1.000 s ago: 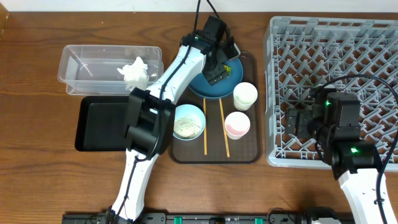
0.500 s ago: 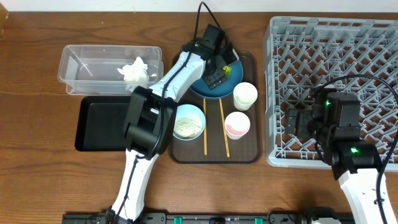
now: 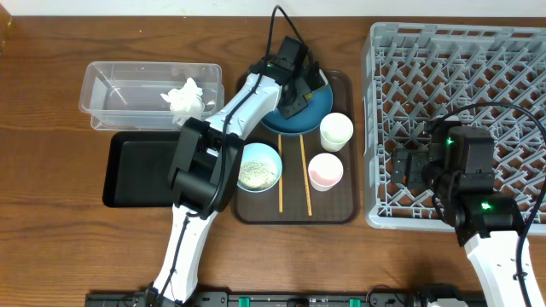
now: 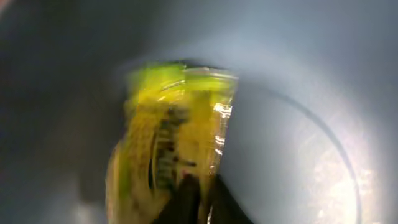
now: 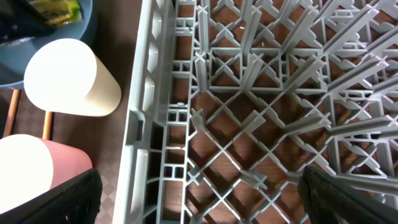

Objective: Sort waste into correct bins and load items into the dishwasher rack

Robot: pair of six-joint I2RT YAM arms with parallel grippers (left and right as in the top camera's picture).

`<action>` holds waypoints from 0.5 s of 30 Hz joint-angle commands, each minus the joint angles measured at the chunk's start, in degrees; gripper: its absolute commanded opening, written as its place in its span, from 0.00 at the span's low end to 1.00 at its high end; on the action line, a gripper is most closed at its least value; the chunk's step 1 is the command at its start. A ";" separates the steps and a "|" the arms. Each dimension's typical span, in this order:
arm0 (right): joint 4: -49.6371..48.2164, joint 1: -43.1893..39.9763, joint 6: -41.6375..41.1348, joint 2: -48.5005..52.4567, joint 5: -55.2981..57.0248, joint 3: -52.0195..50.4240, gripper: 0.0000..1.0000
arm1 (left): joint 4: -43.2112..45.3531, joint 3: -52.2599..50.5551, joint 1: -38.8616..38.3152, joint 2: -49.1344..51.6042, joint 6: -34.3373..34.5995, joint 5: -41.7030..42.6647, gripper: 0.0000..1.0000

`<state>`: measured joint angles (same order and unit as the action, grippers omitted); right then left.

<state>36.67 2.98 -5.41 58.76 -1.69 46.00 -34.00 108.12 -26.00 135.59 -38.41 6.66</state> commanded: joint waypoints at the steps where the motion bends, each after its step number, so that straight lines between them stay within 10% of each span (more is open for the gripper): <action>1: 0.04 0.42 -0.31 -0.09 -0.26 1.11 0.99 | -0.59 -1.49 0.20 -0.07 0.13 -0.96 0.06; 15: 0.04 0.42 -0.31 -0.09 -0.24 1.11 0.99 | -5.60 -1.49 2.75 -15.47 22.25 -3.74 0.06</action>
<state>36.67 2.98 -5.43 58.76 -1.69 46.00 -38.24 106.48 -24.84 125.58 -23.75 4.03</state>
